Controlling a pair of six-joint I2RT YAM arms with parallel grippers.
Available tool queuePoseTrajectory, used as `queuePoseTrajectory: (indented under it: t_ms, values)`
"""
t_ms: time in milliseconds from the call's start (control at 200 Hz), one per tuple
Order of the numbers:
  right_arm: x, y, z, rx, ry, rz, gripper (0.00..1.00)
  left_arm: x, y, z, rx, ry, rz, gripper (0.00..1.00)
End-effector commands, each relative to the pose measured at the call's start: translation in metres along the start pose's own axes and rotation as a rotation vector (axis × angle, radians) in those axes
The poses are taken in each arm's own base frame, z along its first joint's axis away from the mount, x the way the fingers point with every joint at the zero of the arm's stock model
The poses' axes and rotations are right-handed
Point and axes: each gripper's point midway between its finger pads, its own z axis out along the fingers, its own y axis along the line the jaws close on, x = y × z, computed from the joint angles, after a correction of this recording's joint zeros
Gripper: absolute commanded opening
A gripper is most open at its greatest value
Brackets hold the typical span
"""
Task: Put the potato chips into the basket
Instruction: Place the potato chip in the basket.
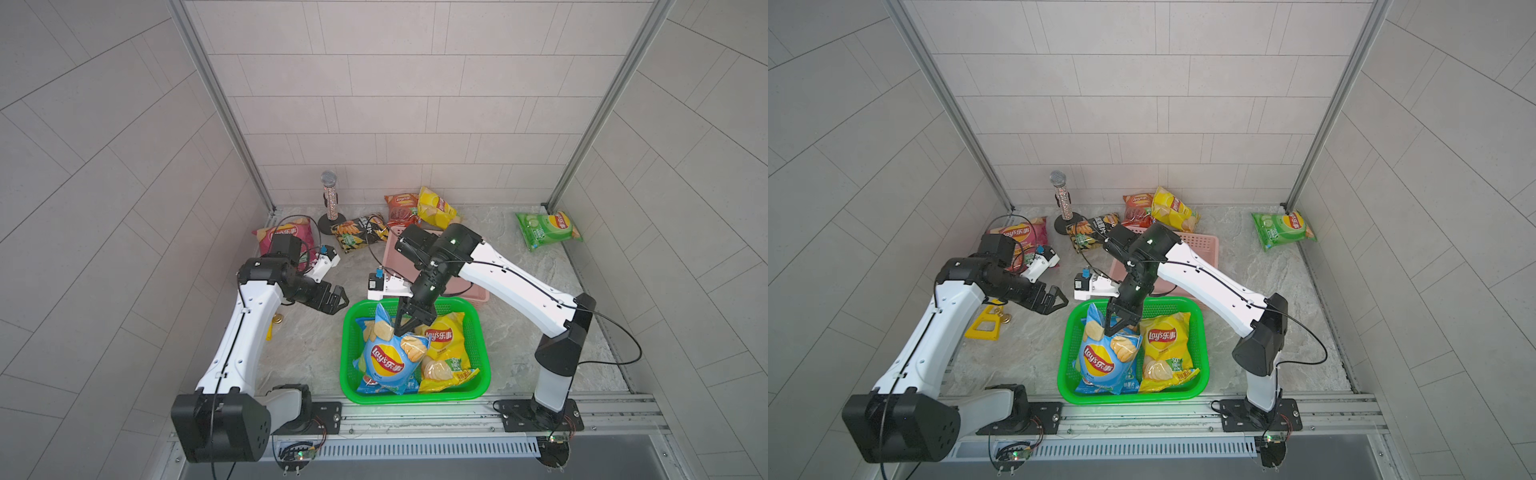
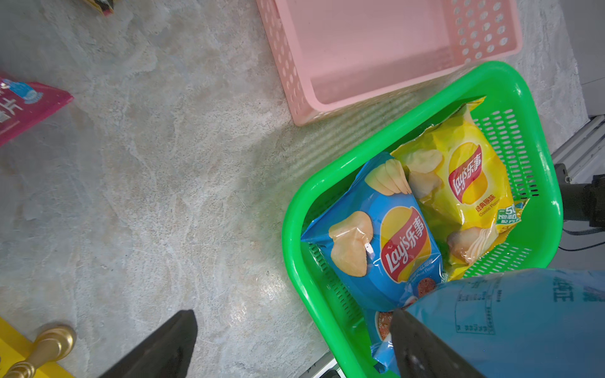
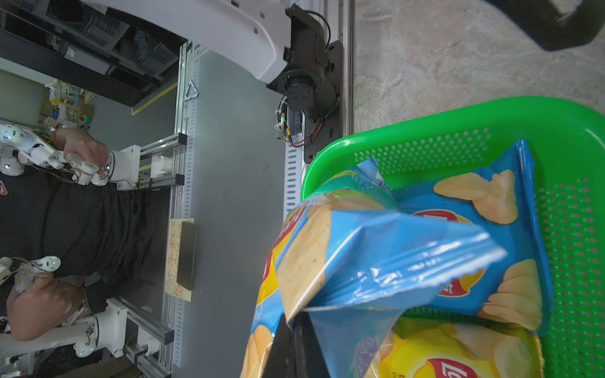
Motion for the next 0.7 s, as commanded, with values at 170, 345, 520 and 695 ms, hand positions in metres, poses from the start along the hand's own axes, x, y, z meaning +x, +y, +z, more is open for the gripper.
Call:
queuePoseTrajectory:
  t_ms: [170,345,520,695]
  values:
    - [-0.005,-0.011,0.013,-0.051,0.064,-0.019,0.03,0.004,0.007,0.006,-0.028,-0.014,-0.012,1.00]
    - [-0.014,-0.026,0.021,-0.041,0.061,-0.016,0.22,0.008,0.017,0.014,-0.069,-0.011,-0.046,1.00]
    - [-0.029,-0.051,0.017,0.089,0.025,-0.006,0.37,0.011,0.023,0.017,-0.092,-0.002,-0.055,1.00]
    - [-0.043,-0.081,-0.010,0.293,-0.077,0.061,0.57,0.010,0.022,0.018,-0.083,-0.001,-0.059,1.00]
